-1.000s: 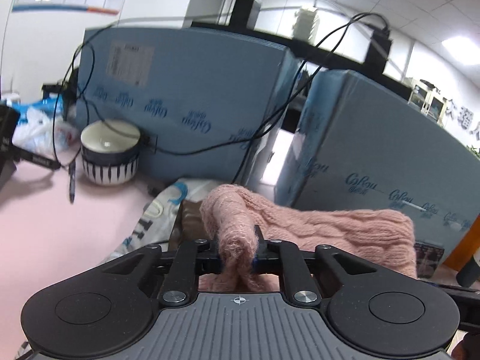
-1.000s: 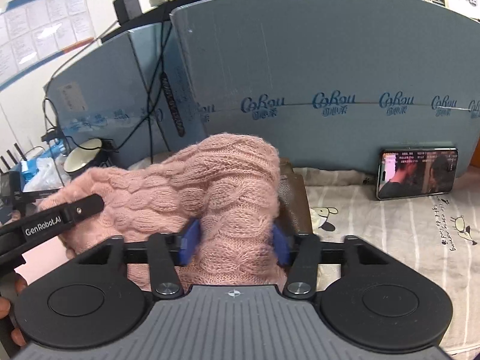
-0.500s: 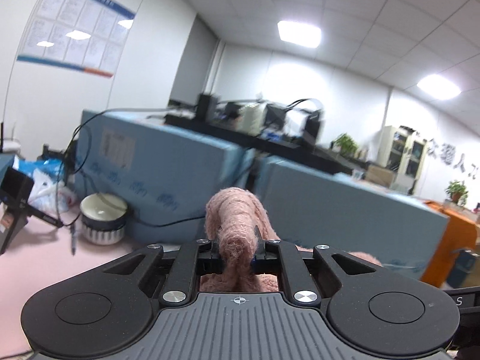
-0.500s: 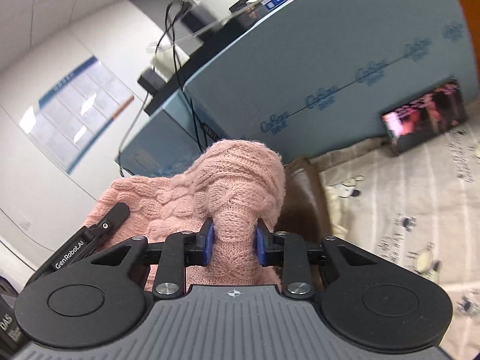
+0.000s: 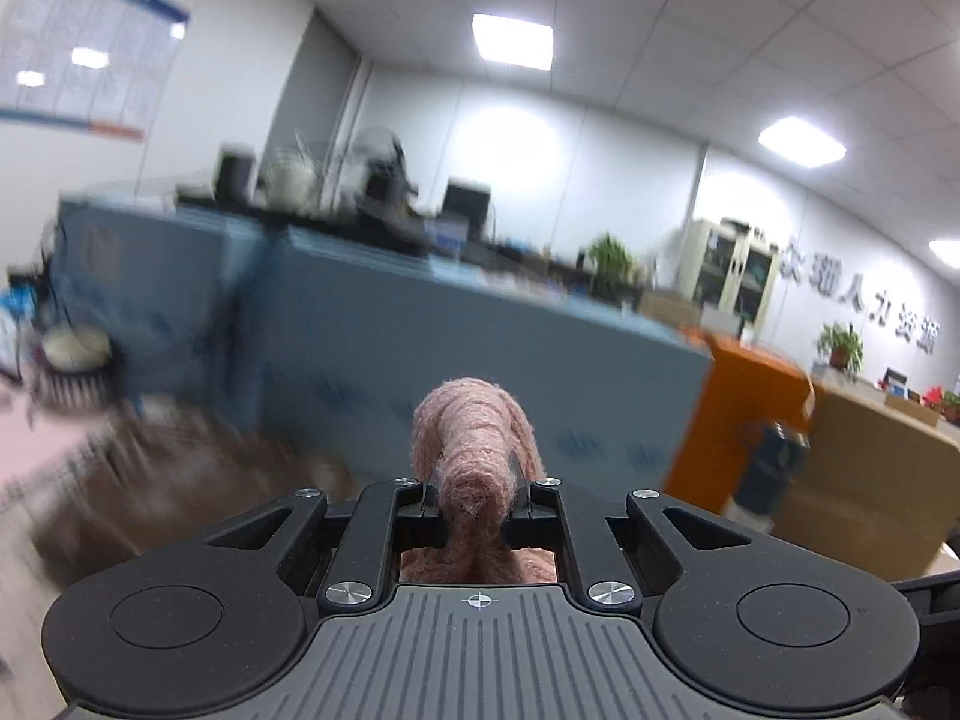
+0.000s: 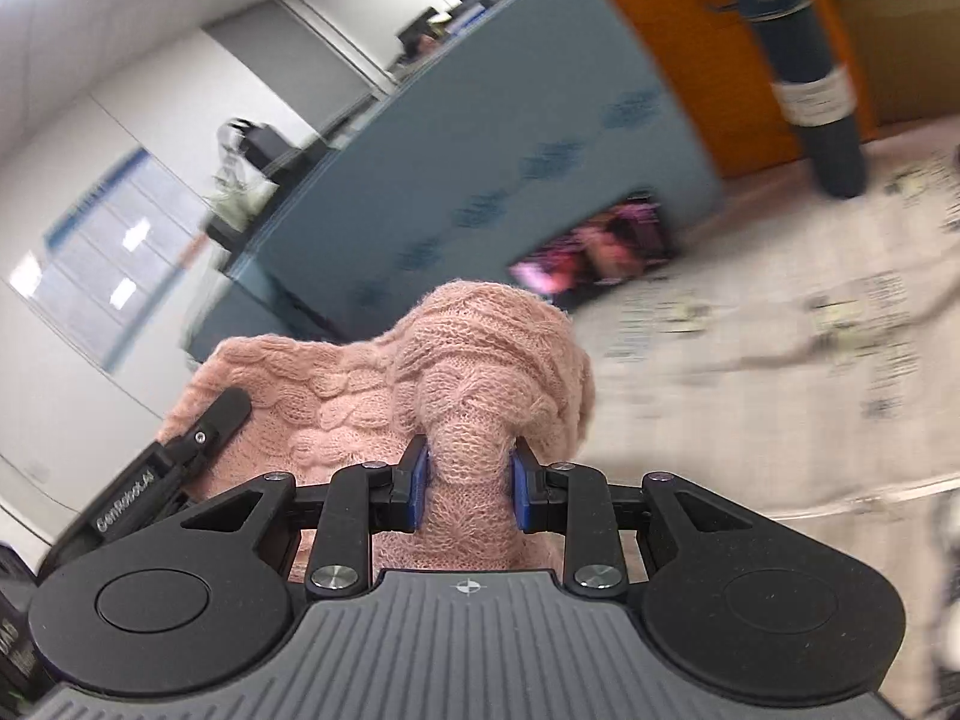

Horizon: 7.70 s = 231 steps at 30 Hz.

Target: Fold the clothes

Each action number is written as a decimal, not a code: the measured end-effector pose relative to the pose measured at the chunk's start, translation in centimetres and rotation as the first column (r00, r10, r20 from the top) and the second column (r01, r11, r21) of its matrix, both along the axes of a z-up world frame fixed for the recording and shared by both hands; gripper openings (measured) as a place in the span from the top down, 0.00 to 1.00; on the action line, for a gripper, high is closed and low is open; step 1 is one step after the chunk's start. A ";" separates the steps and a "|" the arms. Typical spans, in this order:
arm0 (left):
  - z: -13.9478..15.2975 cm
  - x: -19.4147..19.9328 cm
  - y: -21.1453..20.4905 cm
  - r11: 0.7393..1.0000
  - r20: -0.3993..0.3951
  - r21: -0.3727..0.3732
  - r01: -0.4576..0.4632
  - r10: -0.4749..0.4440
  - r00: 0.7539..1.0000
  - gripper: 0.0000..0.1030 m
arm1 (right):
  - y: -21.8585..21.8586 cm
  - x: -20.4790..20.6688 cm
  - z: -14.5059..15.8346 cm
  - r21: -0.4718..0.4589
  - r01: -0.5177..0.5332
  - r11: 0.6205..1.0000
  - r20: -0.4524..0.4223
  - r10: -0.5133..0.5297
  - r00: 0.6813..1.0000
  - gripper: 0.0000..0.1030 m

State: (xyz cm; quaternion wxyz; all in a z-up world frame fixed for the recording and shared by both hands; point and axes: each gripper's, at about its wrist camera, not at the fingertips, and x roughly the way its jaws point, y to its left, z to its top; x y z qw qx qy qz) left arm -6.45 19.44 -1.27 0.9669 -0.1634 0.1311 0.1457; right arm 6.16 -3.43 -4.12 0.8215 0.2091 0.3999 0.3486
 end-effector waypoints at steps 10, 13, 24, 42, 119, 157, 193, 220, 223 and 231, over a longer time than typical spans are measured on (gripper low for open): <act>-7.5 3.8 -2.8 0.993 -0.218 -0.120 0.022 -0.048 0.975 0.82 | -5.7 2.4 -5.0 -0.285 0.085 0.955 0.023 -0.081 0.996 0.74; -8.1 3.3 -3.1 0.991 -0.239 -0.135 0.006 -0.038 0.970 0.79 | -5.5 2.1 -4.7 -0.345 0.086 0.935 0.087 -0.059 0.994 0.53; -7.4 -0.4 1.8 0.950 -0.203 -0.238 -0.203 0.155 0.967 0.28 | 2.3 -1.5 -3.6 -0.399 -0.208 0.893 0.197 0.305 0.932 0.25; -9.4 -3.3 6.6 0.902 -0.247 -0.301 -0.311 0.241 0.939 0.28 | 13.2 -3.4 -7.6 -0.543 -0.182 0.820 0.174 0.322 0.931 0.24; -10.1 7.2 -2.6 0.681 -0.543 0.437 0.588 -0.321 0.776 0.23 | -1.1 1.8 -8.2 -0.517 -0.087 0.852 0.222 0.232 0.947 0.18; -11.9 14.7 -2.1 0.502 -0.621 -0.063 0.863 -0.696 0.359 0.28 | -17.1 2.3 -3.2 -0.401 0.635 0.660 0.308 -0.556 0.772 0.32; -10.2 5.7 -3.9 0.488 -0.521 0.337 0.805 -0.615 0.591 0.24 | -2.2 7.9 -9.2 -0.248 0.205 0.947 -0.410 -0.294 0.863 0.90; -9.8 -1.9 -4.7 0.406 -0.624 0.098 0.908 -0.686 0.374 0.91 | -5.5 -4.2 -7.8 -0.248 0.002 0.969 -0.464 -0.121 0.878 0.90; -11.6 -3.1 -5.3 0.427 -0.652 0.054 0.902 -0.670 0.356 0.90 | -5.8 -4.7 -8.9 -0.265 -0.030 0.964 -0.496 -0.110 0.862 0.89; -12.3 -4.7 -5.5 0.502 -0.681 -0.053 0.863 -0.651 0.337 0.61 | -8.1 -5.1 -7.9 -0.331 -0.055 0.942 -0.442 -0.103 0.891 0.50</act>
